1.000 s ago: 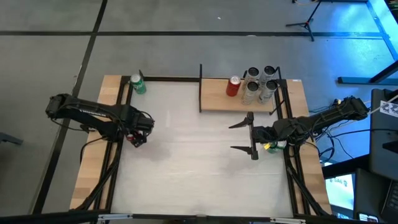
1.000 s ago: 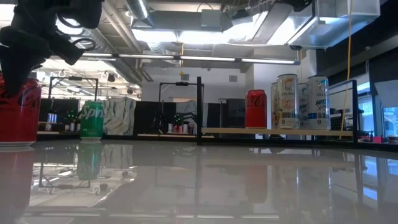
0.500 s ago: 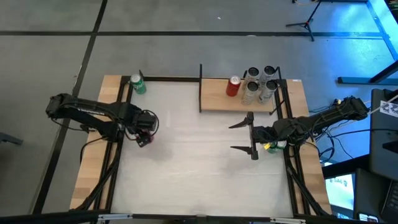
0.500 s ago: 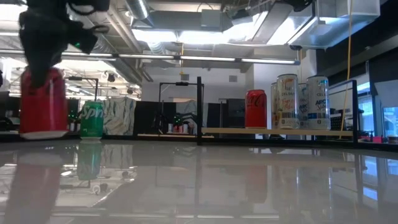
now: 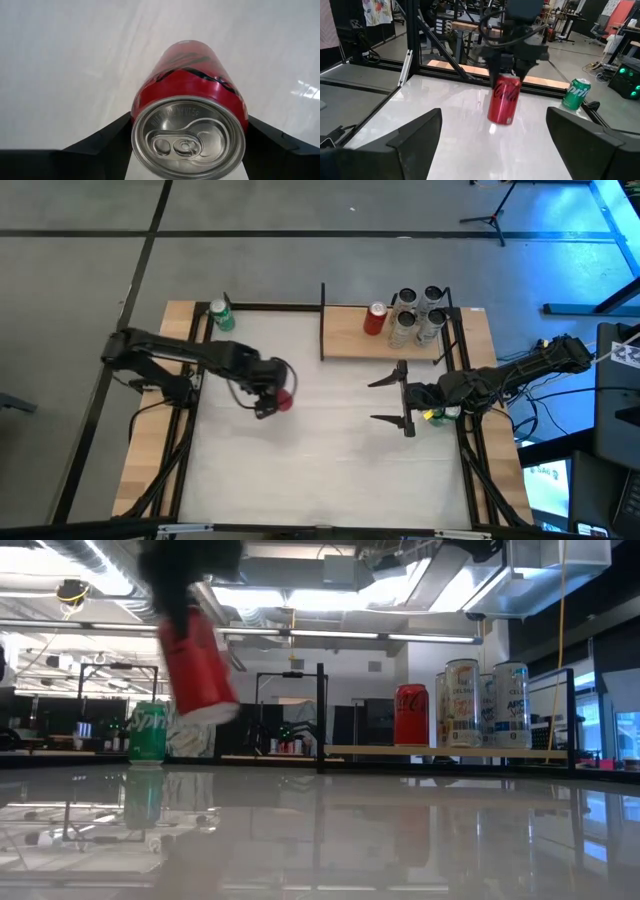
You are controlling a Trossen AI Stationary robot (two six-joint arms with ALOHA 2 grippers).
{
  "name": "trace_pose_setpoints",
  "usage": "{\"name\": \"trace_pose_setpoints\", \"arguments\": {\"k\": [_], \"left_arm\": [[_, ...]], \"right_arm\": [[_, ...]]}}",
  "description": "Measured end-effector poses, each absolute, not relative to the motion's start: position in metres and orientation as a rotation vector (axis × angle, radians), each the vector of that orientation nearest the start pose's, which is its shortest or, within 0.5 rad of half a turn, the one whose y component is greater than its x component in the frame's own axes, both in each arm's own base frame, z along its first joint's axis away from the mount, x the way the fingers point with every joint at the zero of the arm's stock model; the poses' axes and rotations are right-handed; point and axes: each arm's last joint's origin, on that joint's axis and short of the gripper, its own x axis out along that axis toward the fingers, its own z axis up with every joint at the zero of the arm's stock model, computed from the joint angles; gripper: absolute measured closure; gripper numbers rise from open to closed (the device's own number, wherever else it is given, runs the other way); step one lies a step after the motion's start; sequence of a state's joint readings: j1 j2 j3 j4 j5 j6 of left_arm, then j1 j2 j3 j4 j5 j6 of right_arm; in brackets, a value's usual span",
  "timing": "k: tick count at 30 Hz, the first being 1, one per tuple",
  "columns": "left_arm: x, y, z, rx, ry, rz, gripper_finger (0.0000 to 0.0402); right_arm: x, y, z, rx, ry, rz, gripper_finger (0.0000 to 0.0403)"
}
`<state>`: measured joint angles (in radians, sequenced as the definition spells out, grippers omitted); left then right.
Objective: Place canned beverage on shelf
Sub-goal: Put the red soda can on the shelf aligned with the other red soda can
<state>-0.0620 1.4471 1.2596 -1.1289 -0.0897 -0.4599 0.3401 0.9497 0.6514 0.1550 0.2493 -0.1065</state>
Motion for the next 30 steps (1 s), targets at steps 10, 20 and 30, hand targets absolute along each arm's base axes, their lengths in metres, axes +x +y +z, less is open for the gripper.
{"name": "trace_pose_setpoints", "arguments": {"k": [10, 20, 30], "left_arm": [[0.353, -0.025, 0.278, -0.158, 1.364, 0.142, 0.0124], [0.405, -0.043, 0.26, -0.087, 1.43, 0.059, 0.0123], [0.417, -0.048, 0.24, -0.087, 1.47, 0.044, 0.0117]], "right_arm": [[0.203, 0.064, 0.287, -0.155, 0.159, 0.099, 0.0049], [0.203, 0.064, 0.286, -0.157, 0.168, 0.1, 0.0049], [0.203, 0.064, 0.285, -0.16, 0.179, 0.1, 0.0049]]}}
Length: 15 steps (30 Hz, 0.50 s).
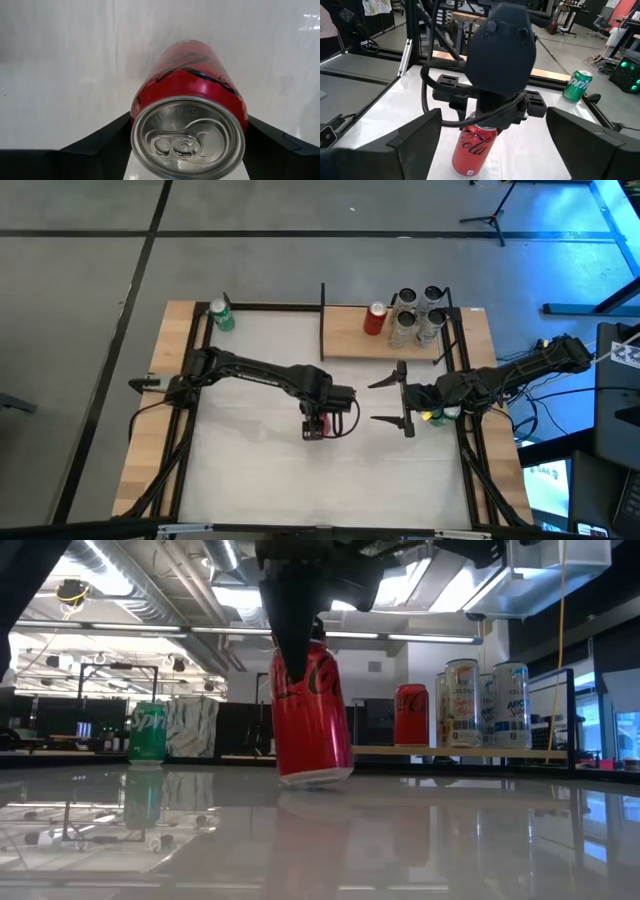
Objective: Place canned beverage on shelf
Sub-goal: Put the red soda can on the shelf aligned with the other red soda can
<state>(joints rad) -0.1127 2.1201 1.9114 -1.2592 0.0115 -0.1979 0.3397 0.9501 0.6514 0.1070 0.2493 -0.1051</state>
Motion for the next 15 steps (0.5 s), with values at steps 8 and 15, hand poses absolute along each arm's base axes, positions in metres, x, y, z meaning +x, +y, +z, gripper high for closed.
{"name": "trace_pose_setpoints", "arguments": {"k": [8, 15], "left_arm": [[0.4199, -0.049, 0.2408, -0.09, 1.44, 0.035, 0.0069], [0.4191, -0.0491, 0.2431, -0.084, 1.435, 0.03, 0.0061]], "right_arm": [[0.2025, 0.064, 0.2851, -0.161, 0.18, 0.1, 0.0049], [0.2025, 0.064, 0.285, -0.162, 0.182, 0.1, 0.0049]]}}
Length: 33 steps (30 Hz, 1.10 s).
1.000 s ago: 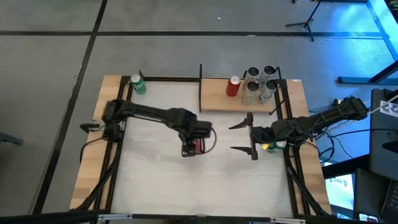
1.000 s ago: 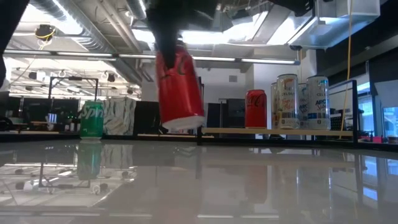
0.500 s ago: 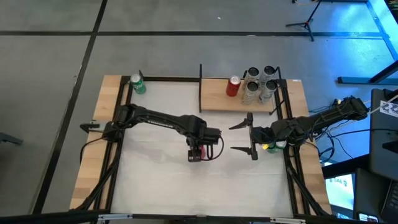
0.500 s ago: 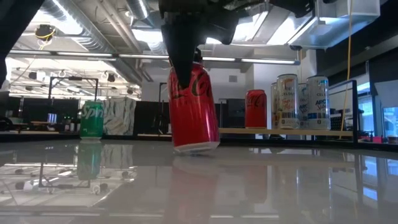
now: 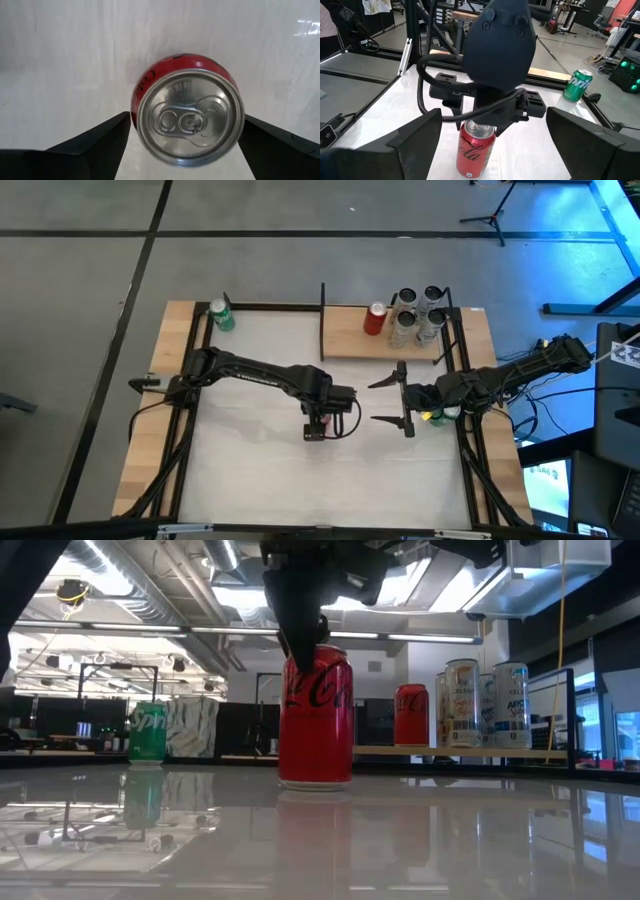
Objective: Place canned beverage on shelf
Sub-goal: Put the red soda can on the shelf aligned with the other red soda can
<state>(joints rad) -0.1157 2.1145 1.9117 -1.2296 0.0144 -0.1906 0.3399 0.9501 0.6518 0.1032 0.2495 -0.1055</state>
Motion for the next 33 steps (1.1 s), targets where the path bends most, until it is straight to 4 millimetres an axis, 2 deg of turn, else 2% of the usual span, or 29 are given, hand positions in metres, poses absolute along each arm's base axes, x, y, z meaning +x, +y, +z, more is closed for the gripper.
{"name": "trace_pose_setpoints", "arguments": {"k": [6, 11, 18, 24, 28, 33], "left_arm": [[0.417, -0.057, 0.258, -0.066, 1.436, 0.019, 0.0063], [0.409, -0.072, 0.271, -0.022, 1.458, 0.016, 0.0063], [0.383, -0.092, 0.302, 0.073, 1.395, 0.096, 0.0063], [0.348, -0.097, 0.322, 0.124, 1.269, 0.201, 0.0063], [0.32, -0.097, 0.315, 0.094, 1.145, 0.212, 0.0063], [0.286, -0.096, 0.284, 0.094, 0.901, 0.186, 0.0063]], "right_arm": [[0.202, 0.064, 0.285, -0.162, 0.182, 0.1, 0.0049], [0.202, 0.064, 0.285, -0.162, 0.182, 0.1, 0.0049], [0.203, 0.064, 0.285, -0.159, 0.179, 0.1, 0.0049], [0.203, 0.065, 0.284, -0.108, 0.188, 0.104, 0.0049], [0.208, 0.068, 0.28, -0.107, 0.199, 0.148, 0.0049], [0.219, 0.071, 0.274, -0.11, 0.192, 0.145, 0.0049]]}}
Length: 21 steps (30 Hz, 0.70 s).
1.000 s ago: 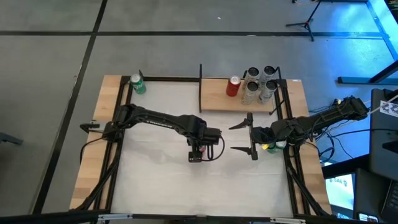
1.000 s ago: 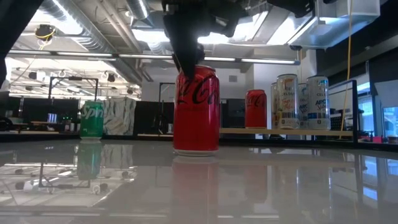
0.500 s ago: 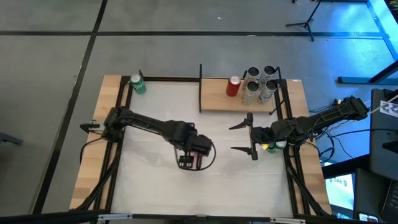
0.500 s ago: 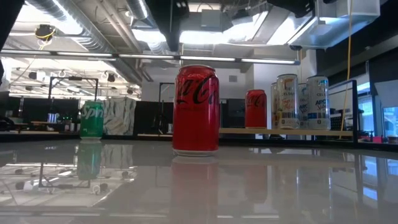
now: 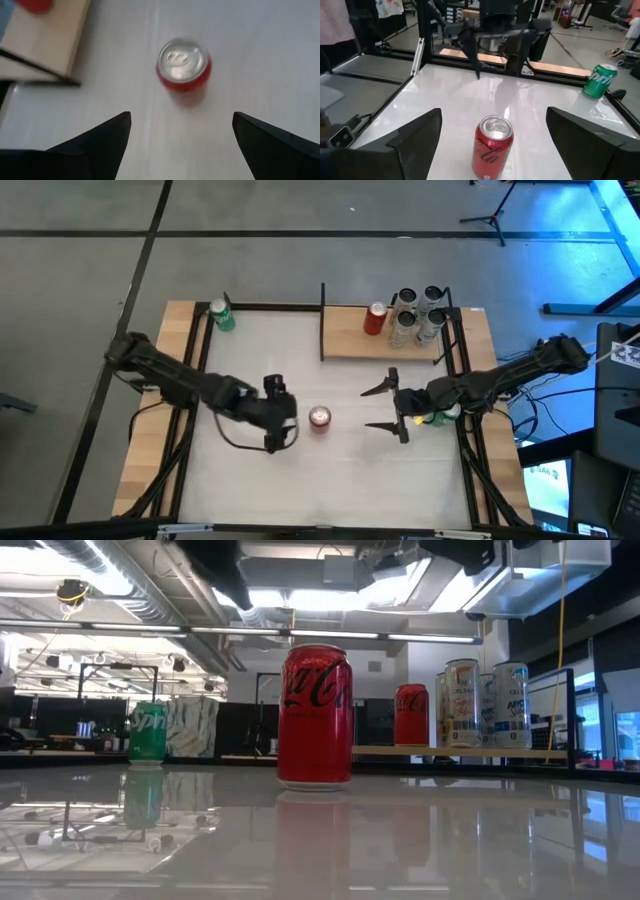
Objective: Place canned beverage on shelf
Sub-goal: Put the red soda can on the shelf aligned with the other red soda can
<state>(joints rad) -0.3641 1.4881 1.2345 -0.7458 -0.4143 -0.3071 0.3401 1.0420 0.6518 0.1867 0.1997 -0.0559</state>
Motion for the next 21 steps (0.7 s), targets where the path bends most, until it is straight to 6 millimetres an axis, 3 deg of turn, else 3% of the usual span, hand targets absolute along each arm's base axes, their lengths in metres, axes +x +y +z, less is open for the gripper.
{"name": "trace_pose_setpoints", "arguments": {"k": [5, 12, 21], "left_arm": [[0.263, -0.093, 0.238, 0.077, 0.685, 0.115, 0.0063], [0.243, -0.077, 0.174, 0.072, 0.529, 0.081, 0.0063], [0.221, -0.057, 0.145, 0.041, 0.378, 0.093, 0.0063]], "right_arm": [[0.232, 0.074, 0.267, -0.112, 0.178, 0.092, 0.0049], [0.257, 0.075, 0.255, -0.105, 0.161, -0.007, 0.0049], [0.311, 0.064, 0.255, -0.02, 0.329, -0.089, 0.0049]]}}
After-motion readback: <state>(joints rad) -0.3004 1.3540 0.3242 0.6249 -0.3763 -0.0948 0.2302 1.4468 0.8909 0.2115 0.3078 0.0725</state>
